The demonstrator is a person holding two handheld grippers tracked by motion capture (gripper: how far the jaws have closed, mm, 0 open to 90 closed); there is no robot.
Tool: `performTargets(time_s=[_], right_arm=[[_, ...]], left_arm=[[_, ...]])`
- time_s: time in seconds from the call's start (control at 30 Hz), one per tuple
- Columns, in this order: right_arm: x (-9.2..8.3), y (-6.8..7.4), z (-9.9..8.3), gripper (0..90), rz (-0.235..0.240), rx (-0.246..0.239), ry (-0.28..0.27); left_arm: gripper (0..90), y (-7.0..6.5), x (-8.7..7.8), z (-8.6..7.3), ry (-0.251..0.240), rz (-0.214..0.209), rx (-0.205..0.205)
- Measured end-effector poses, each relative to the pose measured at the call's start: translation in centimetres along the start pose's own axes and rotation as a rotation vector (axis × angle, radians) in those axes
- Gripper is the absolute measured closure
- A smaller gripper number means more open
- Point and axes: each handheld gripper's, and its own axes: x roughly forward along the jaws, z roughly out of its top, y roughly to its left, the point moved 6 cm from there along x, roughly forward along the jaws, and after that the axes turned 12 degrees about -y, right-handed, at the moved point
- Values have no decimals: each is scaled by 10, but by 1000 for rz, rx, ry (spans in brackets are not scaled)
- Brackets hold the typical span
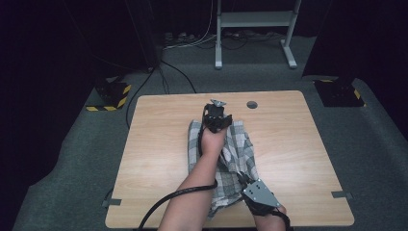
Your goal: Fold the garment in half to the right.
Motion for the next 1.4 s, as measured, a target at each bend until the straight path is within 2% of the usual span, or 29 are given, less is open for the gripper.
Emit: performTargets(time_s=[0.1,0.23,0.33,0.43,0.6,0.77,1.07,1.2,1.3,1.4], right_arm=[[1,-1,0,846,-3,-2,1],[2,-1,-2,846,-5,-4,7],[2,-1,-5,846,-6,-8,13],[2,-1,-7,846,-7,-10,21],[3,-1,-11,846,-6,-8,31],[4,0,-14,845,-3,-11,38],[4,1,-19,845,0,-9,48],[3,1,-21,845,1,-8,51],[2,1,-23,845,0,-7,53],[2,1,-24,845,0,-4,56]], left_arm=[[465,7,-19,14,-44,-14,9],[458,25,-41,21,-87,-18,-7],[463,40,-56,14,-86,-11,-3],[463,54,-71,0,-84,0,-23],[469,68,-89,-25,-70,8,-36],[480,69,-105,-43,-72,9,-38],[490,60,-133,-76,-70,24,-35],[496,61,-144,-88,-73,28,-66],[496,57,-152,-95,-81,31,-56],[499,57,-160,-101,-93,29,-91]])
